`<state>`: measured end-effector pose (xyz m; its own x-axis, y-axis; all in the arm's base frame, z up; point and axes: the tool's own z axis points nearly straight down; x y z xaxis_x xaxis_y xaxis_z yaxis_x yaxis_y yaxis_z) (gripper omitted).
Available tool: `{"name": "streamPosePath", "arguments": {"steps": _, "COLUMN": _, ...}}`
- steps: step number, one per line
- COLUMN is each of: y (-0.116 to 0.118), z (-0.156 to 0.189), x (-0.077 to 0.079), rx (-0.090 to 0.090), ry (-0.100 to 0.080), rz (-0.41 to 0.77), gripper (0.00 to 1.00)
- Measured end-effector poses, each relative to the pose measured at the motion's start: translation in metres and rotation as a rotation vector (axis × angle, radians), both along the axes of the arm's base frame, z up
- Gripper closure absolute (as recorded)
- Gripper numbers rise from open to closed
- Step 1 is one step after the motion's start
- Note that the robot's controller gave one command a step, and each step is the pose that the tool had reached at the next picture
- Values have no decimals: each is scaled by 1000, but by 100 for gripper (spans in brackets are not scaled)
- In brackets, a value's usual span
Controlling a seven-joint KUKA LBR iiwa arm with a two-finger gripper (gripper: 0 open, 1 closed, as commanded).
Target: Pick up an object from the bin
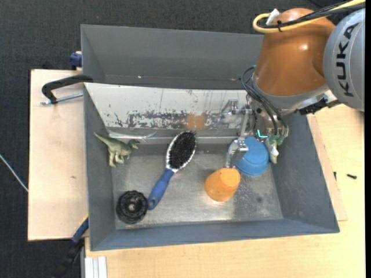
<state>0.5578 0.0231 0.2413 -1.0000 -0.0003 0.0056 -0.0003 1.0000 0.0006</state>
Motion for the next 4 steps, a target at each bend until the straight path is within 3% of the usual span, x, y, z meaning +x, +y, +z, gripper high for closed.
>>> {"name": "streamPosePath", "arguments": {"steps": 1, "y": 9, "z": -171, "x": -21, "rx": 1, "ry": -12, "rz": 154, "gripper": 0}}
{"name": "streamPosePath", "arguments": {"steps": 2, "y": -58, "z": -169, "x": -5, "rx": 4, "ry": -11, "rz": 234, "gripper": 0}}
{"name": "streamPosePath", "arguments": {"steps": 3, "y": -57, "z": -167, "x": -4, "rx": 1, "ry": -12, "rz": 236, "gripper": 100}}
{"name": "streamPosePath", "arguments": {"steps": 4, "y": -58, "z": -169, "x": -6, "rx": 1, "ry": -8, "rz": 236, "gripper": 0}}
